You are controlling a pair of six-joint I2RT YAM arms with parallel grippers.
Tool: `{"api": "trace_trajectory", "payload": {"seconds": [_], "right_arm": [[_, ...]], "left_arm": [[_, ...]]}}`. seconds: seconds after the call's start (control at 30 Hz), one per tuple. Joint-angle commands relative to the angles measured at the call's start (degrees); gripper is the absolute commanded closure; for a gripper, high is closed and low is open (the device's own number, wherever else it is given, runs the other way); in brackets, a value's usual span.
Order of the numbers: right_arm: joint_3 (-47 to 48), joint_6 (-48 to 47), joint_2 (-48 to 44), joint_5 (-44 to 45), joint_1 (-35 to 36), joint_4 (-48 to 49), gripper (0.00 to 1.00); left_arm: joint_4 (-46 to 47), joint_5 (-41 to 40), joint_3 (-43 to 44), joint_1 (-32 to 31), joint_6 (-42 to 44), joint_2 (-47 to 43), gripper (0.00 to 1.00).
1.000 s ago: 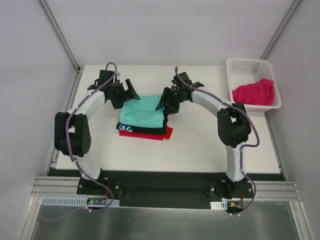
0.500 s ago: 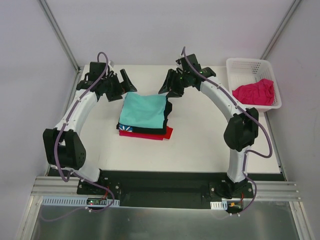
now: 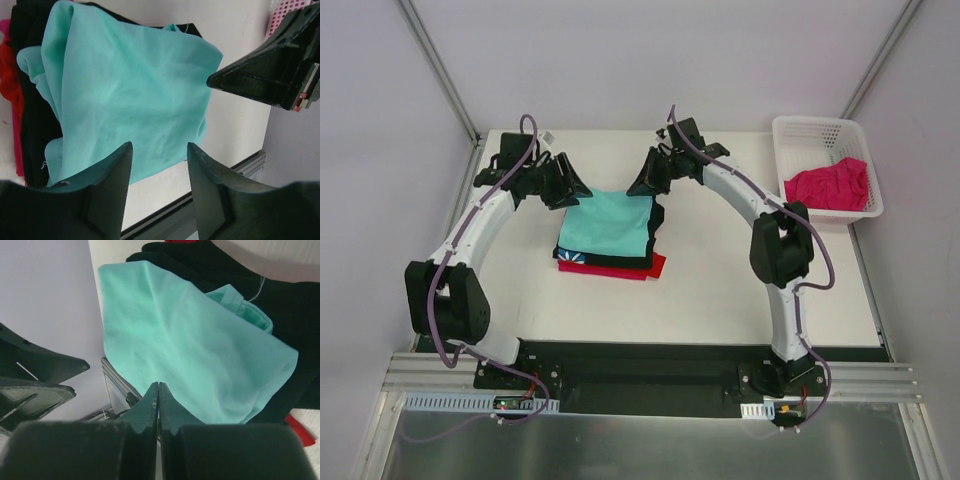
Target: Fold and stack the t-shirts
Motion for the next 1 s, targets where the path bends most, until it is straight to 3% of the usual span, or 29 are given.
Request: {"api": "trace_trajectory", "payload": {"seconds": [0.0,0.03,0.23,0.43,0.73,0.97], "right_arm": [[2.77,1.38,2.35,-3.44,-0.01,2.83,0.98],[2.51,1.29,2.70,-3.36,-0.18,3.09,0.98],[-0.30,-1.26,4.19,-3.00,-1.41,3.10,0.99],[-1.01,-5.39,6.57,-2.65,-4.92,0.46,0.99],[-4.00,-8.72,7.18,-1.25,-7.74,-1.56,0.99],[-1.72,-10.40,1.92,0.69,-7.83,-5.95,0.99]], "left_arm": [[2.66,2.89,-2.79,0.29,-0.99,0.40,0.59],[2.93,2.98,-3.14,0.29,-1.08,0.32,0.68],[4.94,3.42,-7.53,0.28,-1.87,-0.65,0.80],[7.67,2.46,-15.88,0.29,-2.83,-4.60,0.99],[9.34,0.88,-21.51,0.20,-3.27,-6.62,1.00],[9.26,1.13,-21.70,0.29,-3.27,-8.56,1.00]]}}
